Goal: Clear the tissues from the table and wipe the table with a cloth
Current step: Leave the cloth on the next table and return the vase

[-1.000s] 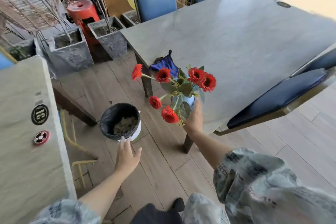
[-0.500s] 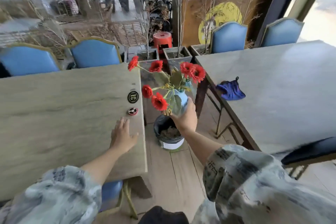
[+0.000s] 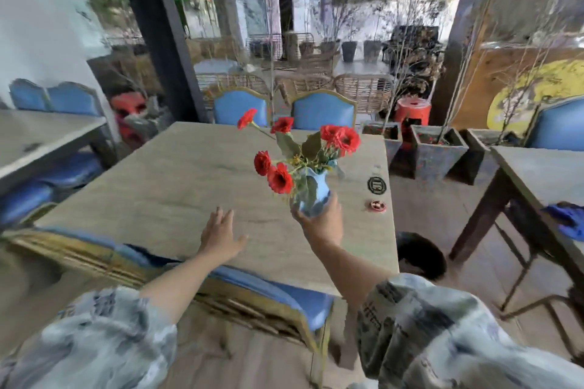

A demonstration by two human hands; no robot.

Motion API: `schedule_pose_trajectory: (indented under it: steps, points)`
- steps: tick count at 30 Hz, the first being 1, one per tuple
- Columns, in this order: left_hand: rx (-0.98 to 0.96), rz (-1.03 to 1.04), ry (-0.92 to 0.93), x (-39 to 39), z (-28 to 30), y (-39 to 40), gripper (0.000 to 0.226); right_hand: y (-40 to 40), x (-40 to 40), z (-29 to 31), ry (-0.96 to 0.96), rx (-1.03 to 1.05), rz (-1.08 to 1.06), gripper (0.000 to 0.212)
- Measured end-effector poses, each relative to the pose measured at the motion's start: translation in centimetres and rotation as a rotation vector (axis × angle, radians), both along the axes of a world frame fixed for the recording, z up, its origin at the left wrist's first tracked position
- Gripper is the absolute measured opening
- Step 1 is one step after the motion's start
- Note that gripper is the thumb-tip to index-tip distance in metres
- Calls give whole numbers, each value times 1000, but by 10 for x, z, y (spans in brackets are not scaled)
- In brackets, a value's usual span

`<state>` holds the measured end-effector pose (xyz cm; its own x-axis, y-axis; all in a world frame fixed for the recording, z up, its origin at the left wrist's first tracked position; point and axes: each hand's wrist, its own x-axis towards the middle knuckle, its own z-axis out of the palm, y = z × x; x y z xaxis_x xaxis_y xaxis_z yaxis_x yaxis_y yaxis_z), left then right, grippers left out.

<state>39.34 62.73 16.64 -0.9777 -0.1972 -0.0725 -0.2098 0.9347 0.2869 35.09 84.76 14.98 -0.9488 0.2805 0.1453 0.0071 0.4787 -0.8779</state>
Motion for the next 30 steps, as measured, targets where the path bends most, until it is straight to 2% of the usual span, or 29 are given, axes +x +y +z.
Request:
schedule_pose_trajectory:
  steps: [7,10,20,24,30]
  points:
    - [32,47,-4,-4,8,-96,76,-104,-30,6,9,-33,66,90]
    - [9,42,-26,-21,1,-128,78,-139,-54,-3,-10,-38,78,95]
    - [-23,-58,-74,-154,-22,-213,79,-230,-167,-26,-48,-103,-4,94]
    - [41,-64,-79,-209,-32,-239,78,-258,-210,-35,-61,-100,-53,97]
    - [139,-111,-142,-274,-64,-273,76,-299,-271,-63,-130,-113,-101,89]
